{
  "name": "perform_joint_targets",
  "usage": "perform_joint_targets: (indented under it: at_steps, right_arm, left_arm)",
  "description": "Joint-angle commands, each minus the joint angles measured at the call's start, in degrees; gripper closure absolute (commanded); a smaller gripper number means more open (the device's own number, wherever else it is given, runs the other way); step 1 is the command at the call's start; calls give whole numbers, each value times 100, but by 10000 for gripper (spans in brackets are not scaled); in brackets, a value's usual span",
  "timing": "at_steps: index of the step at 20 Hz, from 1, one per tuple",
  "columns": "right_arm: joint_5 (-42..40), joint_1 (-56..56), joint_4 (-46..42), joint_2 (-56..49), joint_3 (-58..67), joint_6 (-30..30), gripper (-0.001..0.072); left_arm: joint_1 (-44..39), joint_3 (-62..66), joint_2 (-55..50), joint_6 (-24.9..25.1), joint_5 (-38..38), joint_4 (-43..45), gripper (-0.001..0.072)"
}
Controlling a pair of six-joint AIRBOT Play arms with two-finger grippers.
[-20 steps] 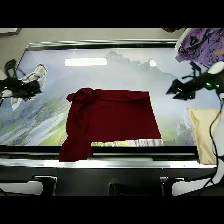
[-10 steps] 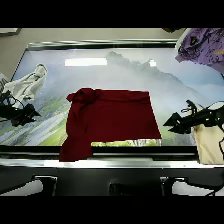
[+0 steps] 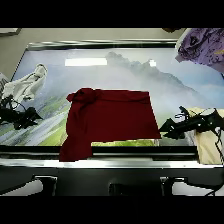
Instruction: Fold the clothes and pants, and hang the long-sleeved shirts on hangers.
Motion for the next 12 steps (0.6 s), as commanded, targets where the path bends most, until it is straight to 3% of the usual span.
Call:
perform_joint_targets:
  at_steps: [1, 2, 5, 6, 9, 12]
  right_arm:
    - [-59, 535, -68, -173, -22, 87, 233]
    - [-57, 695, -162, -195, -22, 120, 255]
    - [4, 962, -415, -195, -22, 155, 578]
    - [42, 960, -396, -188, -22, 155, 656]
    - [26, 960, -393, -48, -20, 164, 685]
    - [24, 960, -400, 173, -20, 186, 685]
  left_arm:
    - [4, -15, -11, 4, -114, -114, 314]
    - [4, -15, -24, 13, -107, -118, 314]
    - [4, -181, -55, 492, 57, -367, 313]
    - [0, -304, -70, 730, 136, -599, 313]
    - [-282, -804, -87, 1499, 452, -1207, 313]
    - [-870, -1102, -127, 1709, 839, -1248, 313]
